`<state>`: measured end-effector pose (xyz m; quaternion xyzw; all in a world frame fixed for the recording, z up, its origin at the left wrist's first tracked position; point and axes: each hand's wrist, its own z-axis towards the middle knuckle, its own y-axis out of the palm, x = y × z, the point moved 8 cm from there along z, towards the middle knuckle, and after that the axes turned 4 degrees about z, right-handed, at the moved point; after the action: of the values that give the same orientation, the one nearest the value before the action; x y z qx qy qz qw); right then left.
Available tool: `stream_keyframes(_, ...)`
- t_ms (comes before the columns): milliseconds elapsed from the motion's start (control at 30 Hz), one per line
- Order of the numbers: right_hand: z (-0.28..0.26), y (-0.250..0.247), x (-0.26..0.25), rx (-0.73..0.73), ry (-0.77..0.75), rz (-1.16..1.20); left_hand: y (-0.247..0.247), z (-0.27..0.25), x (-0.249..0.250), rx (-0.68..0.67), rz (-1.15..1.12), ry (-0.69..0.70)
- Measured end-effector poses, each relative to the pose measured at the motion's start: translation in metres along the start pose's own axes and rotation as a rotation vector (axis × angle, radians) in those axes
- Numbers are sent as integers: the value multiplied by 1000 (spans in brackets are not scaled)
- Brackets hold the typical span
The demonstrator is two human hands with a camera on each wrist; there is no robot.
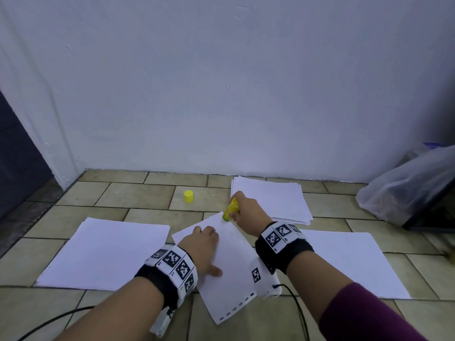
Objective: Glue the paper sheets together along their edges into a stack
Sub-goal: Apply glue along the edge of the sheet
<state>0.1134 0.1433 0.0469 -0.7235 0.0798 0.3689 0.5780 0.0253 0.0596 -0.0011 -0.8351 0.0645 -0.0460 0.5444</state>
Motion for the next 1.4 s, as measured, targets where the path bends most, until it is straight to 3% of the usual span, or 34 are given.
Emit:
stream_keyframes(233, -49, -11, 6, -165, -9, -219, 5, 2, 4, -42, 27, 74)
stream_keyframes(600, -100, -27, 34, -307, 64, -281, 1, -1, 7, -74, 182, 100)
stream_keyframes(667, -98, -36, 38, -250, 80, -207, 0, -3, 9, -67, 212, 97)
stream_keyframes(767, -92, -63, 41, -29, 96, 39, -7, -8, 15, -47, 234, 102)
stream_keyframes(900, -86, -81, 48, 144, 132, 200, -15, -15, 32, 27, 206, 236)
stream_keyframes(1033, -79, -78, 54, 186, 159, 242, -2, -16, 45, -33, 171, 370)
stream_keyframes(1233, -63, -65, 51, 205, 168, 231, -9, -11, 28, -3, 202, 259)
stream_keyframes(1400, -45, -43, 37, 165, 153, 217, -7, -10, 22, -4, 97, 237)
